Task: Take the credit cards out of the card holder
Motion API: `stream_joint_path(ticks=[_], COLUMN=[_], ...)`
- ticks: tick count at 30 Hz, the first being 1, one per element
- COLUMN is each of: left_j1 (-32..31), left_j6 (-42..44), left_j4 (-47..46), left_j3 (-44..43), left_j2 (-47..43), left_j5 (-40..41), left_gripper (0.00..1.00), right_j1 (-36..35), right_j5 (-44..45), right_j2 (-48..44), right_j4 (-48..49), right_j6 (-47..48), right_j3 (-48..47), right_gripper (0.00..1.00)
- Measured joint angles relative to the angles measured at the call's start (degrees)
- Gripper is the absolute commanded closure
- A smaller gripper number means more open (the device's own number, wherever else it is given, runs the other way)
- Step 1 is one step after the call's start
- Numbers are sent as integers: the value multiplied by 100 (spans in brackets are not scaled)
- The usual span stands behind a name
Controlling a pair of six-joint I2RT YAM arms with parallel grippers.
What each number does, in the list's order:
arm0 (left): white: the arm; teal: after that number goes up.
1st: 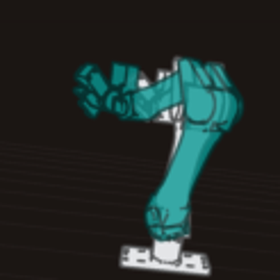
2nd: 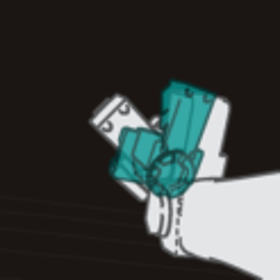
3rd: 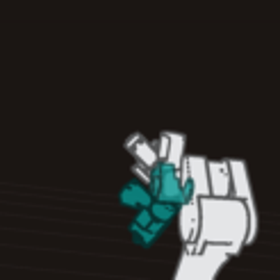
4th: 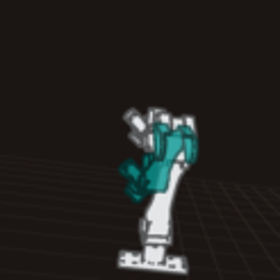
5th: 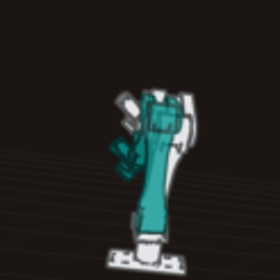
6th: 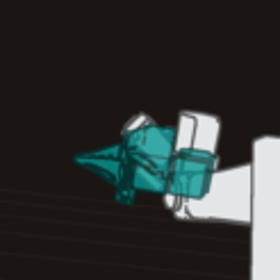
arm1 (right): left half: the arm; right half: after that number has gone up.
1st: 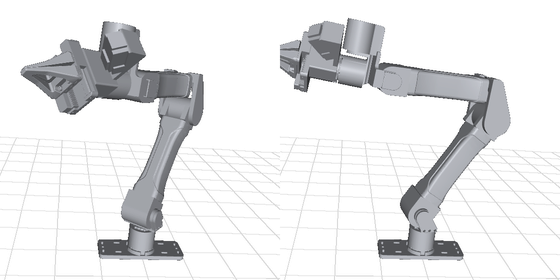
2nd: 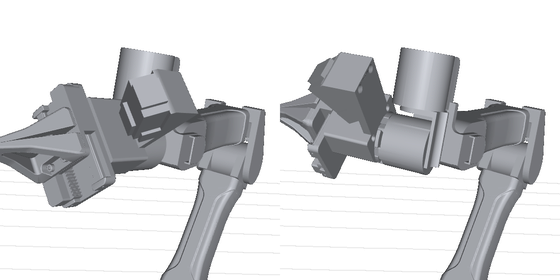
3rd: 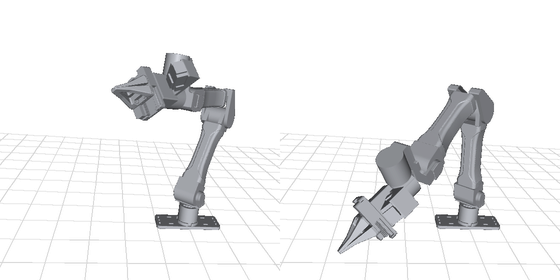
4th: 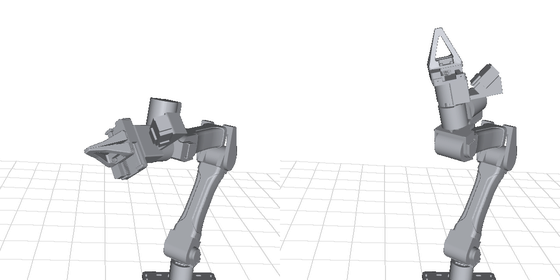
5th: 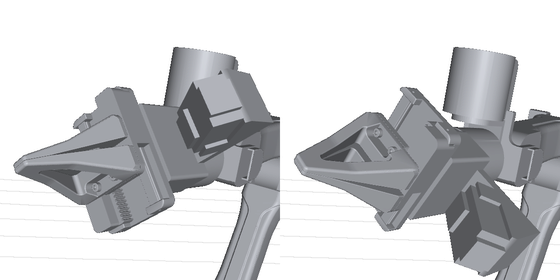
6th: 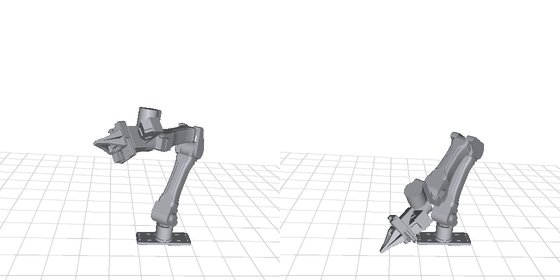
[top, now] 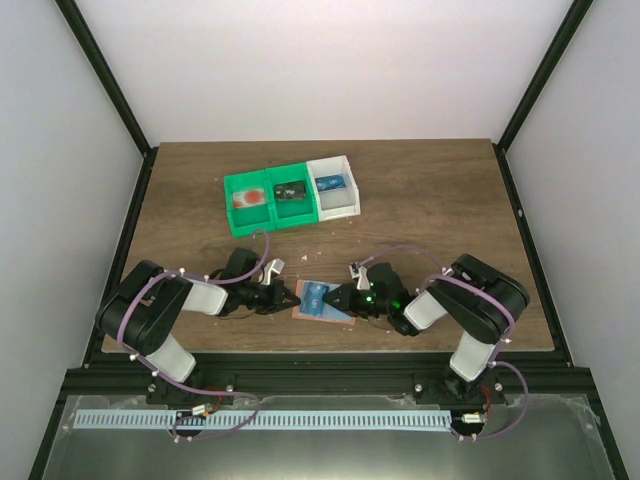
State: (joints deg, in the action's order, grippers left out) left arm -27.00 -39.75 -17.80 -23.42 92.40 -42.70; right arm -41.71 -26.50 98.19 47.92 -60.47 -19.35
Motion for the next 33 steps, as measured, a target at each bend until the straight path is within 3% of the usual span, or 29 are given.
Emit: stream_joint_path(ticks=[4, 12, 33], left_j1=[0, 0, 0], left_j6=[-15, -33, -31], left_j4=[0, 0, 2], left_j3=[0, 2, 2], left_j2=[0, 0, 0], left_j5=[0, 2, 13], left_gripper=[100, 100, 100], right_j1=[-17, -26, 142], right_j5=[-9, 31, 101], right_j2=[142, 225, -452], right_j4=[37, 105, -776], right_j6=[-48, -118, 411], right_j3=[-136, -155, -111], right_gripper=[81, 99, 100])
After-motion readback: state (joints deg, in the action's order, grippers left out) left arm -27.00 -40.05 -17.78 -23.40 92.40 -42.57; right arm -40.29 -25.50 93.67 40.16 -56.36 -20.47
